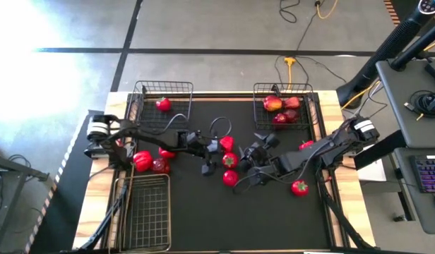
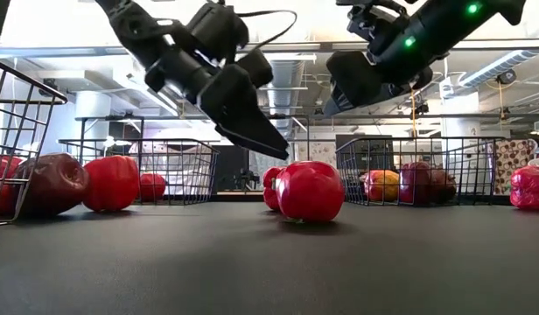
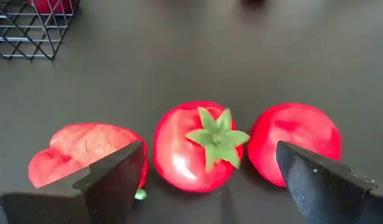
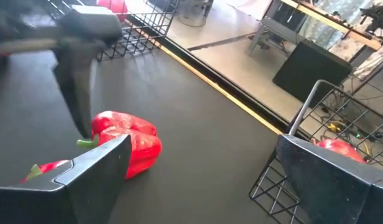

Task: Sort produce into baskets
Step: Put the tomato into the left black wire basket

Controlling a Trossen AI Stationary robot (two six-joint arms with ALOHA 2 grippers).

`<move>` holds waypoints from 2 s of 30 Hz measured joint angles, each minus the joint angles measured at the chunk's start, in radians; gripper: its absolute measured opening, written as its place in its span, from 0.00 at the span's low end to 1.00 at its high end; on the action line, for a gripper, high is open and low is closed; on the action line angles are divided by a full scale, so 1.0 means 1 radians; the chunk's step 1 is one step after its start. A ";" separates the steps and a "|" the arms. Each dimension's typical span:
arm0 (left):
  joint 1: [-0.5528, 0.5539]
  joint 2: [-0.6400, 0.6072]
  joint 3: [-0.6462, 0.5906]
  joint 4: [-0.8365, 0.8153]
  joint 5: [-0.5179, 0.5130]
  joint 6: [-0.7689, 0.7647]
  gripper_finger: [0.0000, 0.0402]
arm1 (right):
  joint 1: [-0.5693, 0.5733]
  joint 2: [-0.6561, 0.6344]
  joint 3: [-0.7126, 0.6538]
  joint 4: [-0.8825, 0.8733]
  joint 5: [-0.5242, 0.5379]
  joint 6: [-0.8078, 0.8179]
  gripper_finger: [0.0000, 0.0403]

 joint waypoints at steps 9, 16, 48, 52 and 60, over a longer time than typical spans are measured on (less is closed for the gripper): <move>-0.017 0.118 0.077 0.001 -0.065 0.046 0.86 | 0.002 0.000 0.002 -0.001 0.005 -0.009 0.98; -0.017 0.155 0.098 0.008 -0.082 0.054 0.86 | 0.002 0.000 0.002 -0.001 0.005 -0.012 0.98; -0.061 0.229 0.098 0.197 -0.157 -0.096 0.66 | 0.002 0.000 0.002 -0.002 0.005 -0.023 0.98; -0.067 0.123 0.097 0.125 -0.162 -0.113 0.66 | 0.002 0.000 0.002 -0.006 0.005 -0.023 0.98; -0.060 -0.128 0.097 -0.267 -0.483 -0.080 0.67 | 0.002 0.000 0.002 -0.008 0.006 -0.021 0.98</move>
